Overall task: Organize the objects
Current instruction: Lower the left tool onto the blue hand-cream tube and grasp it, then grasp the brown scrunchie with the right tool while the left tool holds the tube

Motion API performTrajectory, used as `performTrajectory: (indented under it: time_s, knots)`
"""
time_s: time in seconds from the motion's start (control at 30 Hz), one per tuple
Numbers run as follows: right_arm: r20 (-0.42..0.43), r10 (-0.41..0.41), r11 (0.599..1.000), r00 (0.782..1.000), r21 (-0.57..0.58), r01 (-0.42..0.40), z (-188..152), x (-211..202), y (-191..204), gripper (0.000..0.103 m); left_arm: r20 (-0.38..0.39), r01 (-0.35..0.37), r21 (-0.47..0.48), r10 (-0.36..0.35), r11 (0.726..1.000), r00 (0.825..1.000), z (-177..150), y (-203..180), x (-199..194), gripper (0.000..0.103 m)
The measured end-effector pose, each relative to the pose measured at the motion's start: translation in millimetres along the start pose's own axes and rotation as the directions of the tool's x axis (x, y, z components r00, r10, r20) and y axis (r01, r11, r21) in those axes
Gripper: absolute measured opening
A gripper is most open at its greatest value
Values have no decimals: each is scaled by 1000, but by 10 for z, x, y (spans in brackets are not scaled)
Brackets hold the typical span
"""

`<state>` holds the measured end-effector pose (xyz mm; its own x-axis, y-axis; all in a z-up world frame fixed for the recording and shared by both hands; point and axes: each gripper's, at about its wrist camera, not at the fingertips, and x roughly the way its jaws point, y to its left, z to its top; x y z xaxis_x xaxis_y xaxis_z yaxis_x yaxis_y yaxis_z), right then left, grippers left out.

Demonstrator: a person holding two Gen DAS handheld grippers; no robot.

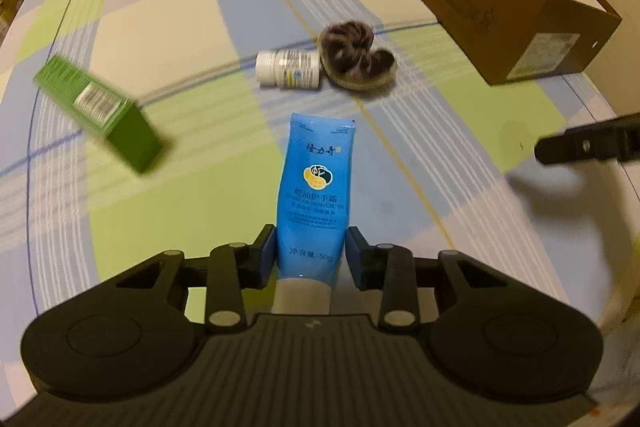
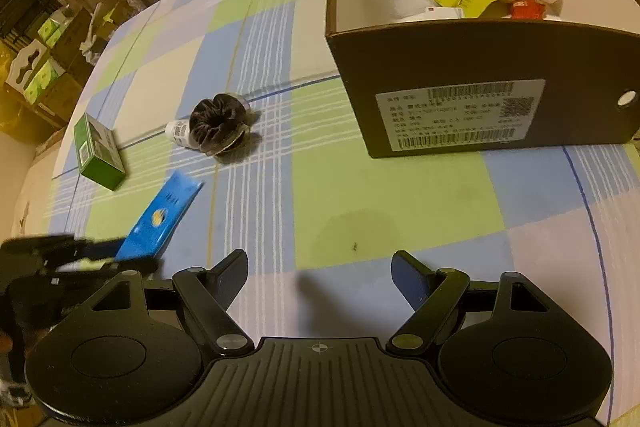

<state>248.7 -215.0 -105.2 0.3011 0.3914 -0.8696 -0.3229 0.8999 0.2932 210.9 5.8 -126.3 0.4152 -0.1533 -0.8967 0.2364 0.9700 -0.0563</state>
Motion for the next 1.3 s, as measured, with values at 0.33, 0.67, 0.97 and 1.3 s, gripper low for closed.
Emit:
performTrajectory:
  time_s: [0.33, 0.67, 0.97, 1.3]
  knots:
    - [-10, 20, 1000, 1000, -20, -20, -28, -4, 3, 77, -19, -44, -38, 44, 998, 999, -247, -61, -168, 32]
    - [-20, 56, 994, 998, -93, -57, -47, 29, 124, 77, -2, -109, -2, 109, 994, 994, -233, -207, -139, 35]
    - [-3, 119, 958, 993, -262, -115, 34, 144, 467, 76, -14, -174, -196, 175, 965, 985, -506, 175, -328, 34]
    - [49, 99, 873, 994, -483, -63, 417, 609, 943, 69, -40, -261, -455, 274, 851, 961, -693, 765, -496, 34]
